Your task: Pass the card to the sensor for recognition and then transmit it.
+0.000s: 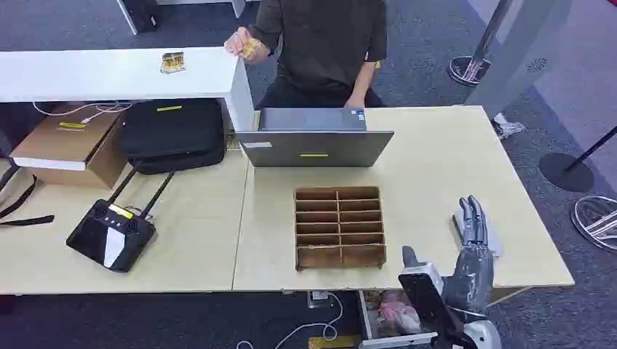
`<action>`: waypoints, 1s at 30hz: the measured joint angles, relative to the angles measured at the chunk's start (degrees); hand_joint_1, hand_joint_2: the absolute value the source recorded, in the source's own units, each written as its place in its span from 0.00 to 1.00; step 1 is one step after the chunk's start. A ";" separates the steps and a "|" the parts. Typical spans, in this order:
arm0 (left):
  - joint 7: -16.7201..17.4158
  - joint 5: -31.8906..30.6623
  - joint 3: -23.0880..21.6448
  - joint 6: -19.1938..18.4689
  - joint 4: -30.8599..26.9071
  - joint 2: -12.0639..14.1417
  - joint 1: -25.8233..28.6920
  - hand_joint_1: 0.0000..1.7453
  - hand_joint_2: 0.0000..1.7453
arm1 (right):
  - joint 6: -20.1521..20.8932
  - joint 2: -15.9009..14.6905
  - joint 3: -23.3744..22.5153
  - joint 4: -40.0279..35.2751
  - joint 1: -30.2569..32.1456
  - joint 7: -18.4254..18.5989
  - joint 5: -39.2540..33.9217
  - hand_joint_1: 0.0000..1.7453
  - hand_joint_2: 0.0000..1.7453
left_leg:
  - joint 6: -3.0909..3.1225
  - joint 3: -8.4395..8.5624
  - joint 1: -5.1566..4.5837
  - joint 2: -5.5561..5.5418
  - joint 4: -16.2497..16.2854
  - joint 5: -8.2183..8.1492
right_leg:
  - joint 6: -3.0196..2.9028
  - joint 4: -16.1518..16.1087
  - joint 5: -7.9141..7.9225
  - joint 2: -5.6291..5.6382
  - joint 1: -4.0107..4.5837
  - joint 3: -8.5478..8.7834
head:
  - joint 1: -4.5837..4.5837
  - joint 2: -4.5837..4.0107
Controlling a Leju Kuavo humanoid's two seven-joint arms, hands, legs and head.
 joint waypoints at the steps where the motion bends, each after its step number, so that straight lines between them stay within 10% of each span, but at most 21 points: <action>1: 0.00 0.00 0.00 0.00 0.00 0.00 0.00 0.00 0.00 | 0.00 0.00 -0.02 -0.02 0.00 -0.02 0.04 0.00 1.00 | 0.00 0.00 0.00 0.00 0.00 0.00 | 0.00 0.00 0.00 0.00 0.00 0.00 | 0.00 0.00; 11: -0.31 -1.51 -0.68 0.02 0.00 -0.02 -0.06 0.00 0.00 | 3.72 0.00 -0.20 1.12 -3.73 -1.53 -1.44 0.00 1.00 | -0.01 0.00 0.00 0.03 0.00 0.01 | -0.01 0.01 0.02 0.05 0.00 0.01 | 0.00 0.00; 23: 3.10 -5.31 -6.34 -5.31 0.00 0.02 -3.07 0.00 0.00 | 9.88 0.48 -1.46 36.60 -41.62 -2.16 -0.40 0.00 1.00 | -0.05 -0.02 0.01 0.16 0.01 0.53 | -0.06 0.08 0.55 0.22 0.00 -0.09 | 0.00 0.00; 30: 3.13 -4.61 -7.43 -5.40 0.00 0.00 -3.26 0.00 0.00 | 11.06 2.27 -0.31 47.24 -50.60 -3.02 0.15 0.00 1.00 | -0.05 -0.08 0.01 0.11 0.00 0.52 | -0.07 0.11 0.54 0.19 0.01 -0.15 | 0.00 0.00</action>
